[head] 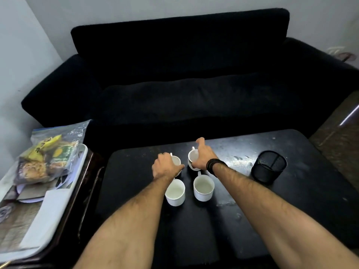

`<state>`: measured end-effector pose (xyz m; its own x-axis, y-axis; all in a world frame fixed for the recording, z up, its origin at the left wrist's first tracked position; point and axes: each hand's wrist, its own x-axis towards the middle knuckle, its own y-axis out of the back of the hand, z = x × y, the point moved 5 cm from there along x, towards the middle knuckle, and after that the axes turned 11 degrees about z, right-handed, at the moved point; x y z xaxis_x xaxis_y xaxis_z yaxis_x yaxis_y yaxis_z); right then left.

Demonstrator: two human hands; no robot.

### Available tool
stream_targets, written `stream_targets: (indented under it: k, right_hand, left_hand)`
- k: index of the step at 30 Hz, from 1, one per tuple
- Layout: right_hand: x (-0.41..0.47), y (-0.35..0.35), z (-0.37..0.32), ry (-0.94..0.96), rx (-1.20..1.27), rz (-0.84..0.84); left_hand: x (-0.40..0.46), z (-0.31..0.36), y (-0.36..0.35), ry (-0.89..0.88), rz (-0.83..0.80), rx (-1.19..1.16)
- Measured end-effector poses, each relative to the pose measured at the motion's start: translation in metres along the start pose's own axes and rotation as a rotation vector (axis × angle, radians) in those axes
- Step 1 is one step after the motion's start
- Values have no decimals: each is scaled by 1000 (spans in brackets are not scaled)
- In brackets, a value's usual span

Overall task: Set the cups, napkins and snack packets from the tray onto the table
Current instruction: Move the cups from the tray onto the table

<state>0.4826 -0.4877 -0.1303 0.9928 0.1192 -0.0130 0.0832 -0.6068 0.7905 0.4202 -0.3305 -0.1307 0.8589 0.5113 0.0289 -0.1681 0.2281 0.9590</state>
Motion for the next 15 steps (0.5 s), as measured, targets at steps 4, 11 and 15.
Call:
stream_targets:
  k: [4, 11, 15]
  right_hand:
    - [-4, 1, 0, -16, 3, 11]
    - [-13, 1, 1, -41, 1, 5]
    - [-16, 0, 1, -47, -16, 6]
  left_hand:
    - [-2, -1, -2, 21, 21, -14]
    - [-4, -3, -3, 26, 19, -28]
    - [-4, -4, -7, 28, 20, -37]
